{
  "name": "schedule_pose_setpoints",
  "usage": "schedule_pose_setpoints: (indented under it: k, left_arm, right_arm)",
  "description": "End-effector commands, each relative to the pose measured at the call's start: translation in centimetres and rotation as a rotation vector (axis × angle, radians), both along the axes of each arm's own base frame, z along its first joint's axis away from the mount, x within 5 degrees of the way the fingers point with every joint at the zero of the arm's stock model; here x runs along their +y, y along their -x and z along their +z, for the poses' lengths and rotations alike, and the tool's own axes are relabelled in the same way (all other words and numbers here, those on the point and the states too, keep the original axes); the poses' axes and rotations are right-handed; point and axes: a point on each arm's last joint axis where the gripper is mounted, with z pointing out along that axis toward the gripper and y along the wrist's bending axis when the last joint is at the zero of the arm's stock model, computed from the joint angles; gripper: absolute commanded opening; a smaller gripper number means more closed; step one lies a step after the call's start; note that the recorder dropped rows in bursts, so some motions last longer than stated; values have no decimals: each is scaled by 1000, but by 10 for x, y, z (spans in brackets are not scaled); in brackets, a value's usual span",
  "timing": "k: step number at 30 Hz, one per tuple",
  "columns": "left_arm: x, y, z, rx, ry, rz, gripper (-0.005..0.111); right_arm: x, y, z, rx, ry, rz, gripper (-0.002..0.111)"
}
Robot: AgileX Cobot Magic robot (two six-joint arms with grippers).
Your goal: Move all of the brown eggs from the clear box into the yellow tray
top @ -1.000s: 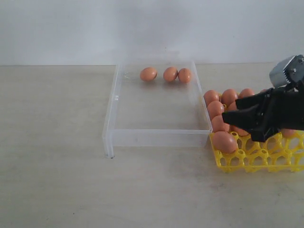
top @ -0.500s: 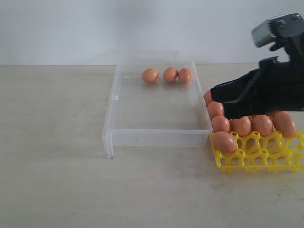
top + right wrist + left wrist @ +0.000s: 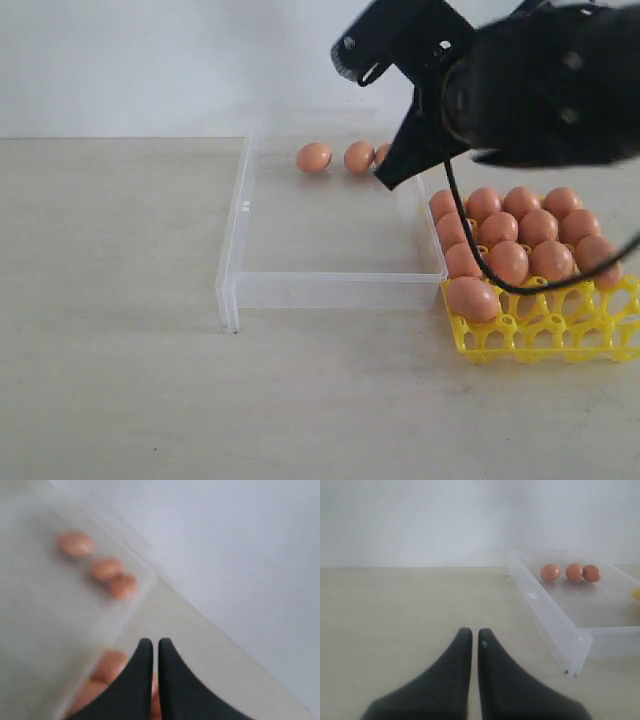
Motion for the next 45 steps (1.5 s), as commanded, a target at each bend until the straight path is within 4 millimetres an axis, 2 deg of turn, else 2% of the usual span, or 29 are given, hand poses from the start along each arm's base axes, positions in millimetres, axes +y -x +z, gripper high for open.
schedule_pose_setpoints:
  k: [1, 4, 8, 10, 12, 15, 18, 23, 26, 28, 31, 36, 40, 42, 44, 45]
  left_arm:
    - [0, 0, -1, 0, 0, 3, 4]
    - [0, 0, -1, 0, 0, 3, 4]
    - [0, 0, -1, 0, 0, 3, 4]
    - [0, 0, -1, 0, 0, 3, 4]
    - [0, 0, -1, 0, 0, 3, 4]
    - [0, 0, -1, 0, 0, 3, 4]
    - [0, 0, -1, 0, 0, 3, 4]
    - [0, 0, -1, 0, 0, 3, 4]
    - [0, 0, -1, 0, 0, 3, 4]
    - [0, 0, -1, 0, 0, 3, 4]
    - [0, 0, -1, 0, 0, 3, 4]
    - [0, 0, -1, 0, 0, 3, 4]
    - [0, 0, -1, 0, 0, 3, 4]
    - [0, 0, -1, 0, 0, 3, 4]
    - [0, 0, -1, 0, 0, 3, 4]
    - [0, 0, -1, 0, 0, 3, 4]
  right_arm:
    - [8, -27, -27, 519, 3, -77, 0]
    - [38, -49, -21, 565, -246, 117, 0]
    - [58, -74, -16, 465, -404, 122, 0]
    - [62, -82, -27, 481, -411, 98, 0]
    - [64, -86, -47, 531, -386, 78, 0]
    - [63, -88, -79, 635, -314, 30, 0]
    - [60, -87, -97, 710, -267, -20, 0]
    - [56, -76, -104, 843, -215, -63, 0]
    - [57, -62, -106, 1015, -160, 18, 0]
    - [60, -48, -102, 1157, -162, 106, 0]
    - [61, -45, -86, 1133, -205, 117, 0]
    - [57, -39, -54, 1059, -188, 202, 0]
    - [66, -58, -47, 817, -258, 272, 0]
    - [70, -68, -43, 698, -294, 300, 6]
    - [69, -76, -40, 603, -273, 307, 25]
    - [68, -82, -37, 533, -247, 302, 41]
